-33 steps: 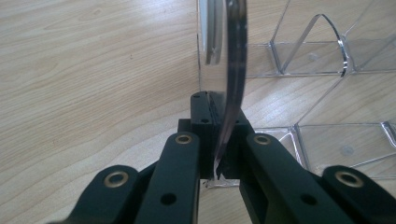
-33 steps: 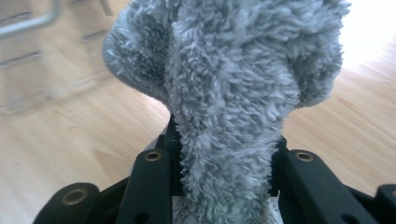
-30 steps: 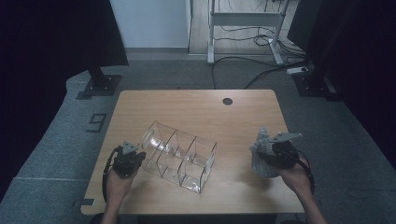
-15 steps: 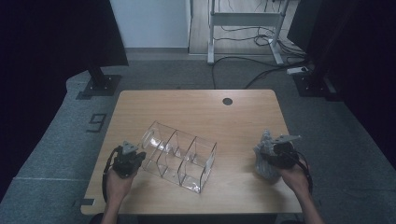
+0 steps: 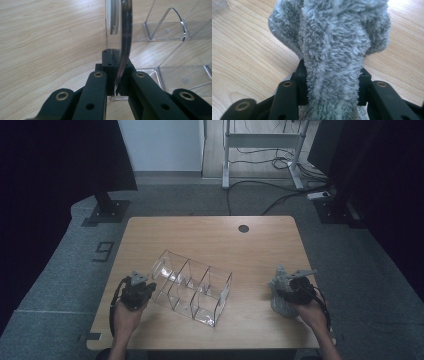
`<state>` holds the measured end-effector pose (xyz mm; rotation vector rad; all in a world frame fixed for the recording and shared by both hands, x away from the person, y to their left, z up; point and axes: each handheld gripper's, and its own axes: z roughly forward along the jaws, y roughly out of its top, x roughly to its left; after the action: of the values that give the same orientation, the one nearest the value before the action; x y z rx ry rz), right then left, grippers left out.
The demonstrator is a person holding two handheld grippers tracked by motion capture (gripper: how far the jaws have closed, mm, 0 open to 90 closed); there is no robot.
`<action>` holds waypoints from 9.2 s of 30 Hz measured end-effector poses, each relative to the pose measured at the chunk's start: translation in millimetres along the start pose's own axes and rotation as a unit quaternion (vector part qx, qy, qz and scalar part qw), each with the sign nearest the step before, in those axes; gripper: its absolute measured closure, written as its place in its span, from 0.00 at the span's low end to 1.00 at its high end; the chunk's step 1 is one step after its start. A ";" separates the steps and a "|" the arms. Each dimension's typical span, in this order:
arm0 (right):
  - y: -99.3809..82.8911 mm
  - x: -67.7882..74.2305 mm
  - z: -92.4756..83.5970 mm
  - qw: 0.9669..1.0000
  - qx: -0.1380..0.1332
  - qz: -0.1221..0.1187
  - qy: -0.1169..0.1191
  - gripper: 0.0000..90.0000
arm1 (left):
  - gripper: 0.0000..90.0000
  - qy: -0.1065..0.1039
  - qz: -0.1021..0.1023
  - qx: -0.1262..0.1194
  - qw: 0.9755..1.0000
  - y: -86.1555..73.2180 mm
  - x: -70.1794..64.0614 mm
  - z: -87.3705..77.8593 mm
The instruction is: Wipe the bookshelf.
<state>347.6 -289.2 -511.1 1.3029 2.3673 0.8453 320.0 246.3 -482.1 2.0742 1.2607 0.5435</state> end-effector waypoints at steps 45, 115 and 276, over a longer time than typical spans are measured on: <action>86.6 94.7 -14.0 0.979 -0.084 -0.129 0.137 0.23 | 0.59 -0.075 0.043 -0.029 0.996 -5.0 -42.3 -48.1; 100.5 133.7 -15.9 0.946 -0.099 -0.199 0.235 0.55 | 0.59 -0.063 0.031 -0.026 0.997 39.6 -26.7 6.8; 13.1 5.1 -24.6 1.000 -0.003 -0.015 -0.014 0.29 | 0.50 -0.034 0.019 -0.071 0.997 21.4 -29.9 -2.2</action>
<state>340.5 -288.1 -483.7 1.2659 2.3557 0.8201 318.4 213.2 -466.0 1.9839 1.1147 0.5591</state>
